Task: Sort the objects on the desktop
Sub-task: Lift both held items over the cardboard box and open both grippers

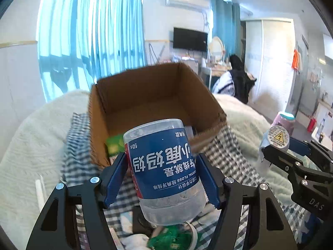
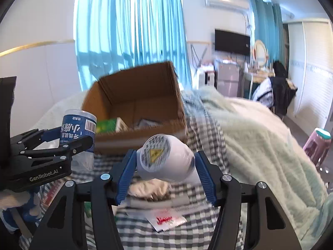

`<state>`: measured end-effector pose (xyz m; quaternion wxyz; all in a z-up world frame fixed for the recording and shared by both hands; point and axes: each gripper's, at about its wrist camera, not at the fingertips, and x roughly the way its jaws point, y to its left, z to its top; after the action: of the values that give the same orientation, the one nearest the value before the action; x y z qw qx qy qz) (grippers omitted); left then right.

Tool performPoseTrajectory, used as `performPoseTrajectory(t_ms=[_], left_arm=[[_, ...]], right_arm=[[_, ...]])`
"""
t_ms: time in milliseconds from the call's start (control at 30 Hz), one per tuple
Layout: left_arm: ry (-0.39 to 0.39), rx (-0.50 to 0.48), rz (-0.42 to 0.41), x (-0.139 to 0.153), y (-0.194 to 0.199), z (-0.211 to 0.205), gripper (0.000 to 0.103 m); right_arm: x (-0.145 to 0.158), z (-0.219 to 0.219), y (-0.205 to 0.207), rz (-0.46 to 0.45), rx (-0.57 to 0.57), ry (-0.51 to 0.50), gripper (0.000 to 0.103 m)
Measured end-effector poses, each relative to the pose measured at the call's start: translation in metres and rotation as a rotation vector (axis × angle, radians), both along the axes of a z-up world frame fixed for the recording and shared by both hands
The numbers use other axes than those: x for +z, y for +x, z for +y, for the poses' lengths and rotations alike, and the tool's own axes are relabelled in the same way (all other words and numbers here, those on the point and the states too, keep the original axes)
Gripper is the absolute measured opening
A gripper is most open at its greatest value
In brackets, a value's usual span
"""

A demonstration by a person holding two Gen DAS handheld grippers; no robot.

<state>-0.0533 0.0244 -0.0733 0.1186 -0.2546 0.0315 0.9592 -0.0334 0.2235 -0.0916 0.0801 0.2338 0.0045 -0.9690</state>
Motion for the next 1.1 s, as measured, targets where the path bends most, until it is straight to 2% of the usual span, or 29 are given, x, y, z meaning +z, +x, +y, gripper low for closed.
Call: performPoseTrajectory(t_ms=[333,633,867,1100], left_arm=[[0.029,0.058,0.099,0.031,0.008,-0.03,0.068],[0.046,0.096,0.149,0.041,0.0,-0.047,0.067],[0.044,0.098,0.187,0.051,-0.012,-0.039,0.065],[0.021,0.081,0.203,0.062,-0.041,-0.029,0.065]], right_arm=[[0.024,-0.024,0.004,0.056,0.047,0.006,0.056],[0.054,-0.042,0.007,0.147,0.095,-0.013,0.056],[0.072,-0.042,-0.002,0.206,0.134,-0.05,0.056],[0.079,-0.035,-0.029,0.218,0.166,-0.096,0.056]])
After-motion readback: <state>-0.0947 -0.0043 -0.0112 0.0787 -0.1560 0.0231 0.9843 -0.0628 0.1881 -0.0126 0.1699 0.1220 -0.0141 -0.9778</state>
